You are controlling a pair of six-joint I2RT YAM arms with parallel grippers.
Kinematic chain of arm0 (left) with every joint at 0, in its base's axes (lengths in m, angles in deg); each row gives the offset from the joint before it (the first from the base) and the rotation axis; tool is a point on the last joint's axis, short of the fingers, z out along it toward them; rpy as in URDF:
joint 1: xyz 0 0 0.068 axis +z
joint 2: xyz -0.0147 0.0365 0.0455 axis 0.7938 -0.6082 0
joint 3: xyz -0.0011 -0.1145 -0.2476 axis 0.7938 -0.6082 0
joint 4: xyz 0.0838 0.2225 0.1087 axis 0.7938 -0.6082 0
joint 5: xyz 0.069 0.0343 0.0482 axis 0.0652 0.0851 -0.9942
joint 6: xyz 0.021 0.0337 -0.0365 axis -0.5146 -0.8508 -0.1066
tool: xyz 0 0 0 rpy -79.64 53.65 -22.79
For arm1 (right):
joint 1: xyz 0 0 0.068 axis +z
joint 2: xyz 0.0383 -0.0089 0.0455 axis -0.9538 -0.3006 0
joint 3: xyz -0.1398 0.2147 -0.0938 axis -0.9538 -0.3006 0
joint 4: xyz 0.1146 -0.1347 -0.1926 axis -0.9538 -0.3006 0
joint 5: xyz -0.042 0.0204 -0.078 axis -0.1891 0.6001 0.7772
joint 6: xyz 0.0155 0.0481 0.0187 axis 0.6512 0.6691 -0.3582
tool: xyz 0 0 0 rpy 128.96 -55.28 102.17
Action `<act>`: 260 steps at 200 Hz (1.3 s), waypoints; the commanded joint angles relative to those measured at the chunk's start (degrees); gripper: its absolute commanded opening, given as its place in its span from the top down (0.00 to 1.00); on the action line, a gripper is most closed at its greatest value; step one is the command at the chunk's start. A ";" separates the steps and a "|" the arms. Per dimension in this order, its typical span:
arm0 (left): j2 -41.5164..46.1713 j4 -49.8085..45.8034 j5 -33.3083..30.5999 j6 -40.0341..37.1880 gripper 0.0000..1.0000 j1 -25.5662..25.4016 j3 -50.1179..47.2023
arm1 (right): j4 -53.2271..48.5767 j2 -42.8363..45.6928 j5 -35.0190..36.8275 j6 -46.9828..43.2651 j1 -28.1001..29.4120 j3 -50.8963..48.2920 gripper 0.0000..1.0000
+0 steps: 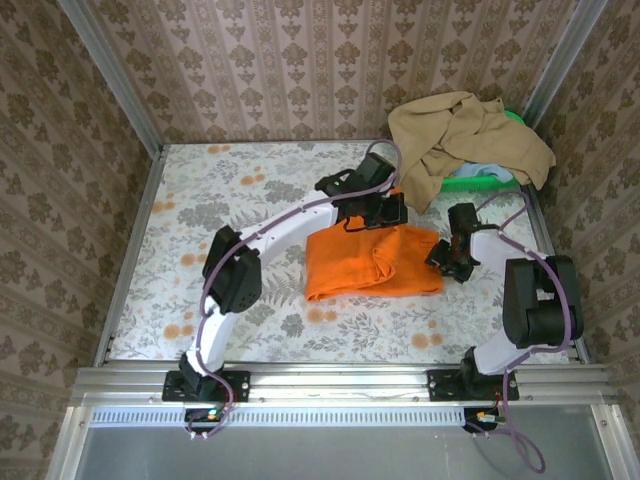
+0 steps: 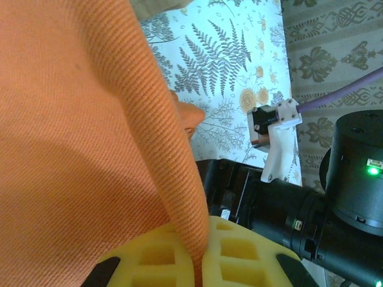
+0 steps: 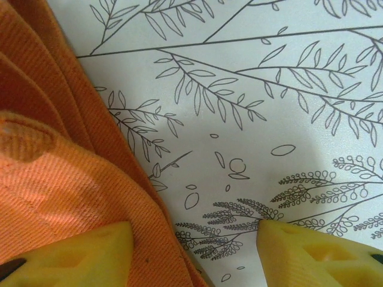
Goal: Fold and stack the trousers
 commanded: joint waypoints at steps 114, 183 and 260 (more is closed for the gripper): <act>-7.73 9.25 4.20 7.33 1.00 -4.69 5.62 | 1.53 -1.96 -2.37 0.69 1.13 -0.62 0.41; -9.96 15.48 5.61 7.16 0.91 -4.23 2.80 | -0.50 0.79 -1.51 0.73 0.89 -0.21 0.39; -0.50 22.09 9.72 2.90 0.00 0.31 -5.47 | -15.82 25.03 12.80 2.28 -2.21 6.29 0.33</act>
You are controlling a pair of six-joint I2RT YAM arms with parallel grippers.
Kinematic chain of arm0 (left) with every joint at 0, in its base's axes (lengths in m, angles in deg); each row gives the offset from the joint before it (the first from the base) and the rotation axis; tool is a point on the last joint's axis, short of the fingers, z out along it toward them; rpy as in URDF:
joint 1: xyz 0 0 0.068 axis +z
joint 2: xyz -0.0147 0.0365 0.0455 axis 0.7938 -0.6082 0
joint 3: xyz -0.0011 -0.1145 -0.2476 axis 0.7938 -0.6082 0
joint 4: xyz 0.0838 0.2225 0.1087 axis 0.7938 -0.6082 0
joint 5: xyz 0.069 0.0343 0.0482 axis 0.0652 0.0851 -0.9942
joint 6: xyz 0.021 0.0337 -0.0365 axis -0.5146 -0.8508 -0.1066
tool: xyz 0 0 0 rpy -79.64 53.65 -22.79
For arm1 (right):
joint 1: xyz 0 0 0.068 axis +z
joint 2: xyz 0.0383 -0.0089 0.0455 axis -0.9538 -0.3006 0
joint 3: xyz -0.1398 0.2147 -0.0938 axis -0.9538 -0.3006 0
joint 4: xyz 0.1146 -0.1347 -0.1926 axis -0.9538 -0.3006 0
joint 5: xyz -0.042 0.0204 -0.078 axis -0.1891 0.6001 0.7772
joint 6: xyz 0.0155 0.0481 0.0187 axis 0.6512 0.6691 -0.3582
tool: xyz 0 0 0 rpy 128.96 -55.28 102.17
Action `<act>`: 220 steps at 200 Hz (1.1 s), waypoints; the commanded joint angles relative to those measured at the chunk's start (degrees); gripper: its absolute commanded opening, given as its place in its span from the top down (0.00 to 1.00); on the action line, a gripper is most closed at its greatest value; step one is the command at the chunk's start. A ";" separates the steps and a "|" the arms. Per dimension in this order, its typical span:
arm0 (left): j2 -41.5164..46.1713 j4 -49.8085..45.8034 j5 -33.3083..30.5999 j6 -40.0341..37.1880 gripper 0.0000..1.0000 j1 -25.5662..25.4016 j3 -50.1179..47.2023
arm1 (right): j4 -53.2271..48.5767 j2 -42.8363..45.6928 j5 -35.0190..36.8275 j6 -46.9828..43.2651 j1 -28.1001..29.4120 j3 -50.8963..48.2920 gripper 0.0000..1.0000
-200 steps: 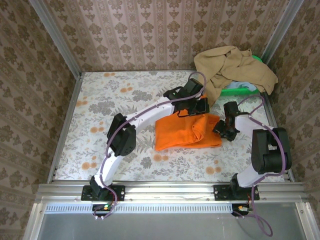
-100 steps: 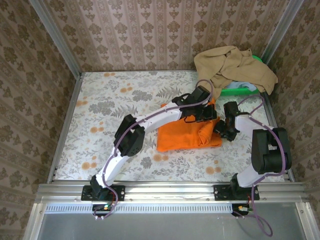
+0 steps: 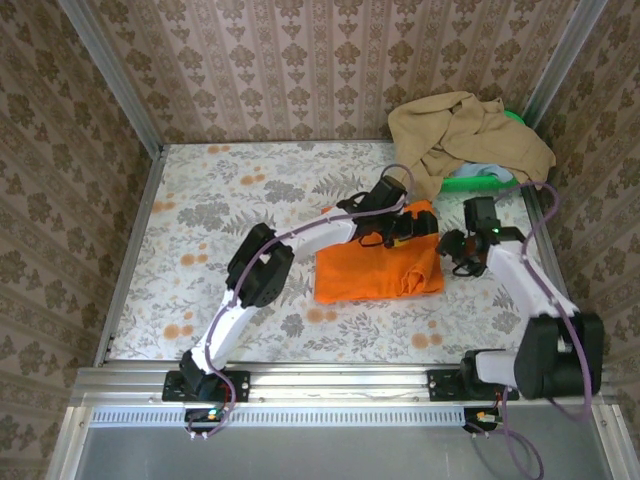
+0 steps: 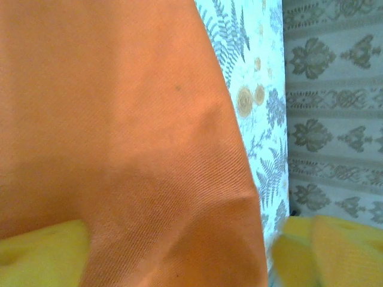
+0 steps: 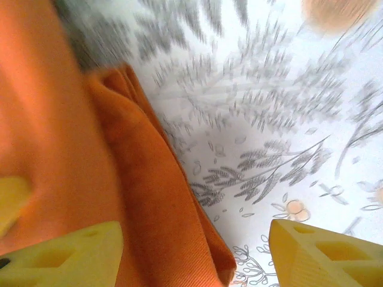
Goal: Fold and stack the trousers
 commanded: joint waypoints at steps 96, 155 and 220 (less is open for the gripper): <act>34.01 -15.83 -13.19 -19.10 0.00 10.61 -30.57 | 6.74 -3.88 -2.23 2.36 6.64 -4.77 0.38; 32.97 -20.90 -18.56 -21.52 0.00 2.60 -28.22 | 14.15 -15.40 -5.90 5.74 8.48 -8.18 0.42; 17.61 -0.81 -11.80 -10.75 0.07 -5.03 -23.93 | 12.97 -14.17 -6.57 5.76 9.93 -7.37 0.42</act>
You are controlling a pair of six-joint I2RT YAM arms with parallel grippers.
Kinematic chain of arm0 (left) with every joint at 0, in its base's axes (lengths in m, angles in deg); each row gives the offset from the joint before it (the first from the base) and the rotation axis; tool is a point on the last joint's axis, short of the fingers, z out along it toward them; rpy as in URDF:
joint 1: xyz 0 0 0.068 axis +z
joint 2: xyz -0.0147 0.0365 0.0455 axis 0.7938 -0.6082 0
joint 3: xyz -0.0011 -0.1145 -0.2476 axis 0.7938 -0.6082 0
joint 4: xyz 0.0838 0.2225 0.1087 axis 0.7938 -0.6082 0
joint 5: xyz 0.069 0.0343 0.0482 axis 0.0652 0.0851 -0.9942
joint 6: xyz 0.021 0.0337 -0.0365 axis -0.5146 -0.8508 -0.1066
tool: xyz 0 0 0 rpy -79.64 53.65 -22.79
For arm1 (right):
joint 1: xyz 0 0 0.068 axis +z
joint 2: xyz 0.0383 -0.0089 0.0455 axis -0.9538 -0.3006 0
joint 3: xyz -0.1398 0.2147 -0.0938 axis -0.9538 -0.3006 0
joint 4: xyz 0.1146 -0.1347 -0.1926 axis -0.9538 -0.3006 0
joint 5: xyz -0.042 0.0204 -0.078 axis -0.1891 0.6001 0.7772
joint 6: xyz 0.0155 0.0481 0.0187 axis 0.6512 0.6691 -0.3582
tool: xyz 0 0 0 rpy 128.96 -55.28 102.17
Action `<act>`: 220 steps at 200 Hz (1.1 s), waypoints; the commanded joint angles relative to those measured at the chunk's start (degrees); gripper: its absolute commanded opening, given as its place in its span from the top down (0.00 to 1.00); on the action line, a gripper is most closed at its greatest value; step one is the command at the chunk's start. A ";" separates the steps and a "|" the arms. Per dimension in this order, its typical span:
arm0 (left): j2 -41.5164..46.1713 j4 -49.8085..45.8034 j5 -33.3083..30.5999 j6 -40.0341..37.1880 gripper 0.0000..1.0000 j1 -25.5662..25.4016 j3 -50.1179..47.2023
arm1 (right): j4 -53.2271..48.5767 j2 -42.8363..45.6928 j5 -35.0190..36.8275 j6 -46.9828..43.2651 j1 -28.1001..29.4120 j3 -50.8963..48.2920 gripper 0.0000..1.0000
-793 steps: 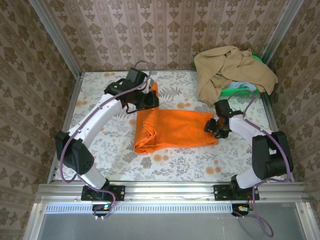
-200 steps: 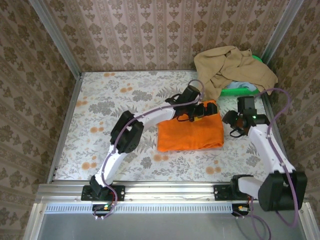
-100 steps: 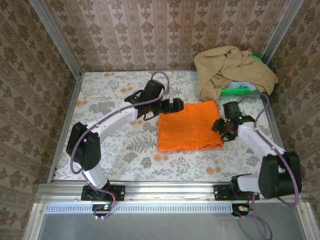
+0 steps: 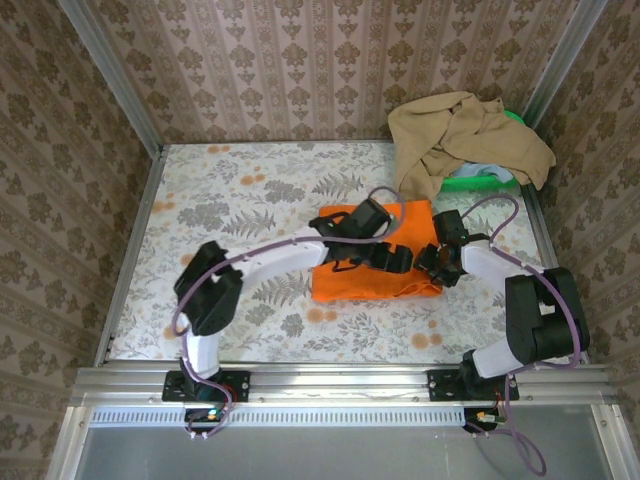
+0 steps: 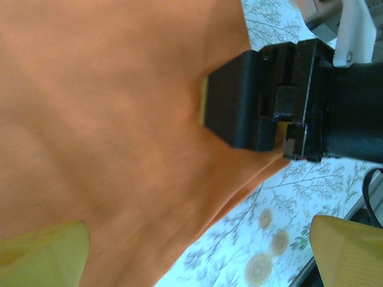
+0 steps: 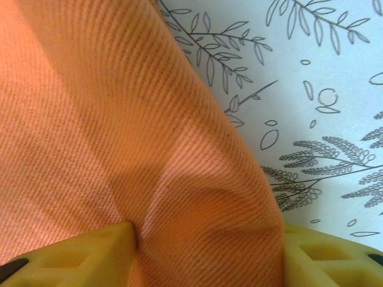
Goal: Fold and stack the trousers
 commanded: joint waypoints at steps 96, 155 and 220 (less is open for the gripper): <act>1.51 22.92 -6.71 17.75 0.10 11.55 -29.47 | -5.92 9.45 -1.60 -1.05 0.77 3.20 0.41; 10.50 32.59 -11.33 25.13 0.13 21.76 -49.19 | -9.07 13.53 -1.72 -1.97 0.77 5.24 0.41; 20.28 23.39 -9.69 16.61 0.12 33.20 -51.22 | -12.31 17.85 -1.28 -3.04 0.22 6.45 0.39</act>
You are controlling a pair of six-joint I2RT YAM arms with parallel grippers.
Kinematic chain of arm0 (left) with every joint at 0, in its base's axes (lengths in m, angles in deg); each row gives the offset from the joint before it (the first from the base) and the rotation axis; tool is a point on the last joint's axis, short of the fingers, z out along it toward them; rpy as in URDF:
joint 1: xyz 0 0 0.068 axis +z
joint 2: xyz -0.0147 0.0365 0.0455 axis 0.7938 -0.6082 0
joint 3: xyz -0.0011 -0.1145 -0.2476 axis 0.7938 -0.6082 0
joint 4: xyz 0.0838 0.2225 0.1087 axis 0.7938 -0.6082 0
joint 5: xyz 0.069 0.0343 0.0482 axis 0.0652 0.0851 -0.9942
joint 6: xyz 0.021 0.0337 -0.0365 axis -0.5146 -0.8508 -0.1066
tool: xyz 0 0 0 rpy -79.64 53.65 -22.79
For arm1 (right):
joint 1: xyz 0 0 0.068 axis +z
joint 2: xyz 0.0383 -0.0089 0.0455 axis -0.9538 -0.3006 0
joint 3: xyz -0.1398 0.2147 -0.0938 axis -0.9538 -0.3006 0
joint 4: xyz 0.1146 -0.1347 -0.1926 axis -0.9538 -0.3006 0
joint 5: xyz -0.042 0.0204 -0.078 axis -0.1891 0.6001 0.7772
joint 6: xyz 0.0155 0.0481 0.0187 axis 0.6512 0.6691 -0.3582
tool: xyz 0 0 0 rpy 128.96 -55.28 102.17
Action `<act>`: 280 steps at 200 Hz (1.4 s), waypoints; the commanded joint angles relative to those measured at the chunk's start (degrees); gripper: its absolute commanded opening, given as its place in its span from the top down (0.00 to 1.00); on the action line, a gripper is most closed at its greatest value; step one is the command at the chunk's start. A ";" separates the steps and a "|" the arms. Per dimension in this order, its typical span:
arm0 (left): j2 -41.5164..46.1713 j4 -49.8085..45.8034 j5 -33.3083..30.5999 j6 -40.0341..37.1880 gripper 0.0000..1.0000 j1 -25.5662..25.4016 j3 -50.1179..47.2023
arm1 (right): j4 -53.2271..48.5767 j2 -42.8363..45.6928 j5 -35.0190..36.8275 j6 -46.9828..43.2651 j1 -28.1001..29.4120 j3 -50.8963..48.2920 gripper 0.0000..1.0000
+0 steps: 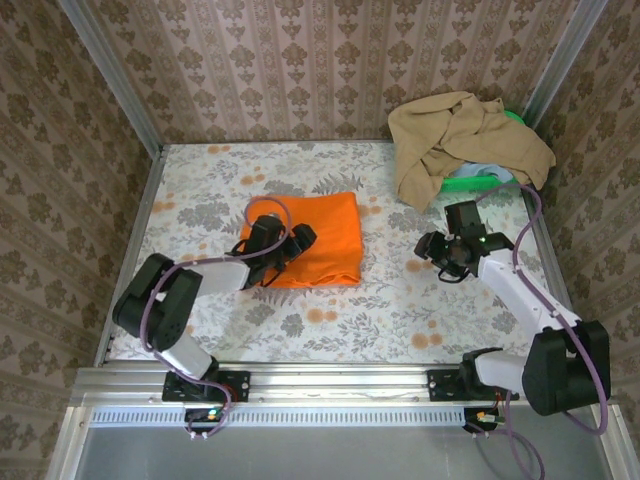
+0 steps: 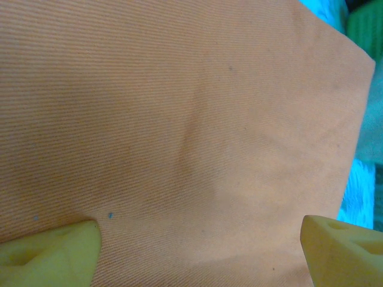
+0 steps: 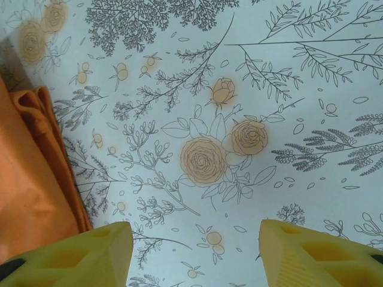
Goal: Fold and stack the trousers
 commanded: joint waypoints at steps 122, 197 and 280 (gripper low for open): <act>10.06 -50.22 -2.22 -25.72 0.08 4.24 21.05 | -4.76 5.37 -1.63 -3.22 -2.32 4.94 0.38; 2.68 -45.29 -10.02 -13.13 0.00 -9.95 14.27 | -1.99 6.57 -4.72 -5.02 -2.32 4.23 0.31; -10.52 -40.11 1.72 -26.78 0.12 11.21 13.63 | -2.89 8.72 -3.71 -4.18 -2.51 3.62 0.31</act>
